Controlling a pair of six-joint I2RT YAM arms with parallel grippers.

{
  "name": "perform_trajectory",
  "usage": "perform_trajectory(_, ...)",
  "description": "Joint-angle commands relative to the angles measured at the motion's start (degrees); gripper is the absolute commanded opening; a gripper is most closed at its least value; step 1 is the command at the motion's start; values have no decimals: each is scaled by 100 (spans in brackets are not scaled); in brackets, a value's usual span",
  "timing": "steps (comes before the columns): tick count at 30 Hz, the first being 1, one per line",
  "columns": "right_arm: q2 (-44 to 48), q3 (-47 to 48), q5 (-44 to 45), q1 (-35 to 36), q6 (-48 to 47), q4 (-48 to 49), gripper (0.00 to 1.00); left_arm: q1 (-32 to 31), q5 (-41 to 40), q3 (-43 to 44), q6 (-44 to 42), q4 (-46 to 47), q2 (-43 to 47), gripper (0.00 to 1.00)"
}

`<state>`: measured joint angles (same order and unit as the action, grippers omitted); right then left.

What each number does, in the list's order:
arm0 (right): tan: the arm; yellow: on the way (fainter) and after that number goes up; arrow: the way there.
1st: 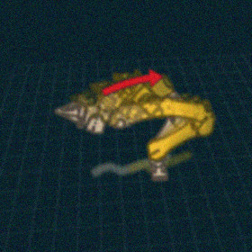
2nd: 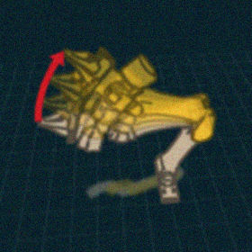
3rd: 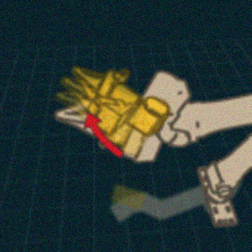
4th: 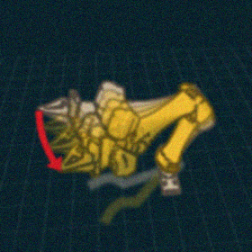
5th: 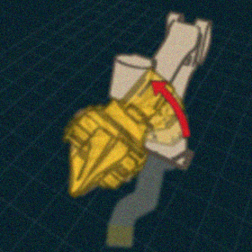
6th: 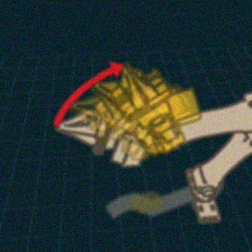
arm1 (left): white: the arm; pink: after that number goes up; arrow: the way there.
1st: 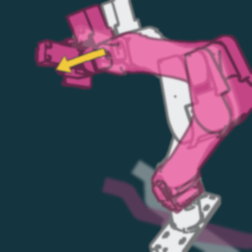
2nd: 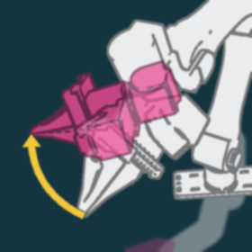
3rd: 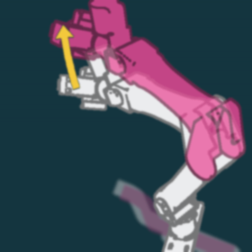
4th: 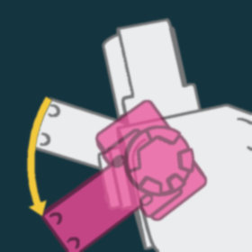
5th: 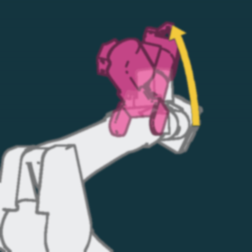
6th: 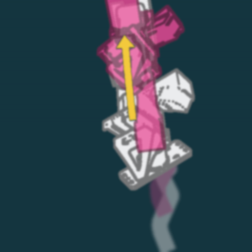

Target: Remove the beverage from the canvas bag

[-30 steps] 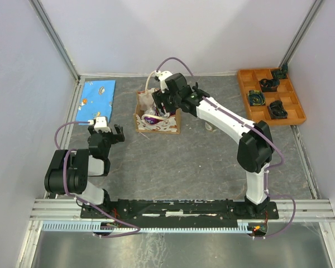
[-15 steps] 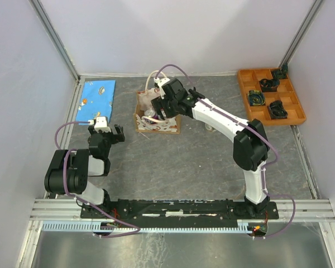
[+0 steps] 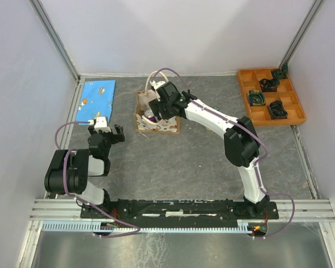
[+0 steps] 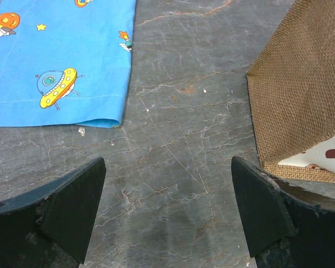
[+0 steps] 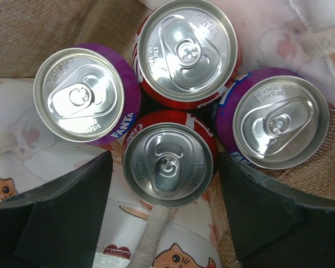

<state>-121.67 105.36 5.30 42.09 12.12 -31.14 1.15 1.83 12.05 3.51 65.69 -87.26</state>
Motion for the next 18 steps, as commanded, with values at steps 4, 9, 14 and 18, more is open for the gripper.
perform_trajectory(4,-504,105,480,-107,-101,-390,71,-17,-53,122,-245,201,29,99)
perform_trajectory(9,-519,5,539,-288,-95,-482,59,-18,-46,126,-250,199,29,99)
perform_trajectory(14,-423,-176,564,-509,-96,-543,58,-18,-51,124,-245,201,34,99)
perform_trajectory(18,-356,-231,491,-612,-142,-557,63,-18,-51,125,-245,200,29,99)
